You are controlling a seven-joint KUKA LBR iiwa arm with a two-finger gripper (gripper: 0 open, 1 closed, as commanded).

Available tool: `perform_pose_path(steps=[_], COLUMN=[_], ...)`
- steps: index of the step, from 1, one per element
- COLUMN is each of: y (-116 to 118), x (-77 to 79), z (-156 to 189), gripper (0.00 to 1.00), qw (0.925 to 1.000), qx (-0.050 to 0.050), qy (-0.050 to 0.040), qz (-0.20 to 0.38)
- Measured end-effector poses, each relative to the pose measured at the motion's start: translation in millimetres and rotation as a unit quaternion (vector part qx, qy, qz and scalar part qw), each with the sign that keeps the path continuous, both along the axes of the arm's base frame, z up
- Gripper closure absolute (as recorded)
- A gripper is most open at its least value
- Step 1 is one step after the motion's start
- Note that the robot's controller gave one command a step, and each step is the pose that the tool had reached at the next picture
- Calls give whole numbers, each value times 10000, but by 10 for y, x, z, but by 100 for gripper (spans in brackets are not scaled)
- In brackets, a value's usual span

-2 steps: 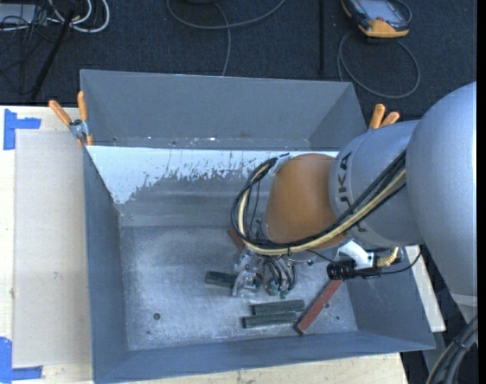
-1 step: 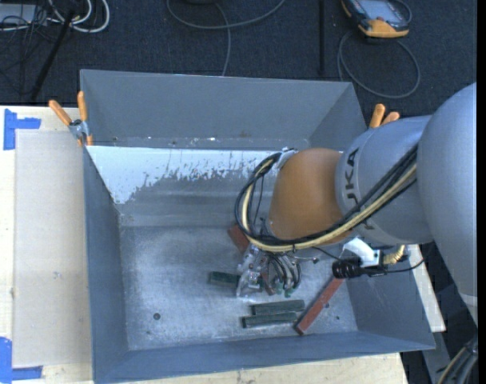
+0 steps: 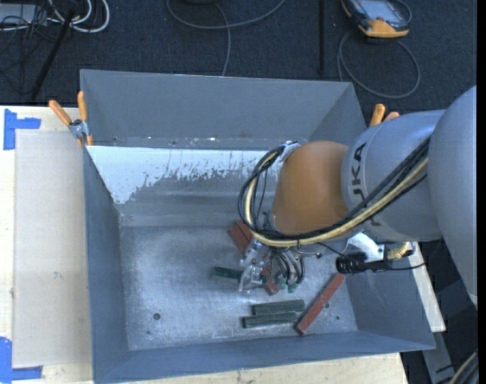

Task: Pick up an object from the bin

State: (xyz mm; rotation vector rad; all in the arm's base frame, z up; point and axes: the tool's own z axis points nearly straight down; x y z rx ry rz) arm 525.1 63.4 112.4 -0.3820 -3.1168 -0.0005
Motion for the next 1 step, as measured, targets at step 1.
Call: perform_pose_path(steps=[1], y=[-3], x=[1], z=[115], gripper=[100], qw=[10000], qx=[0], qy=[-4], qz=[-5])
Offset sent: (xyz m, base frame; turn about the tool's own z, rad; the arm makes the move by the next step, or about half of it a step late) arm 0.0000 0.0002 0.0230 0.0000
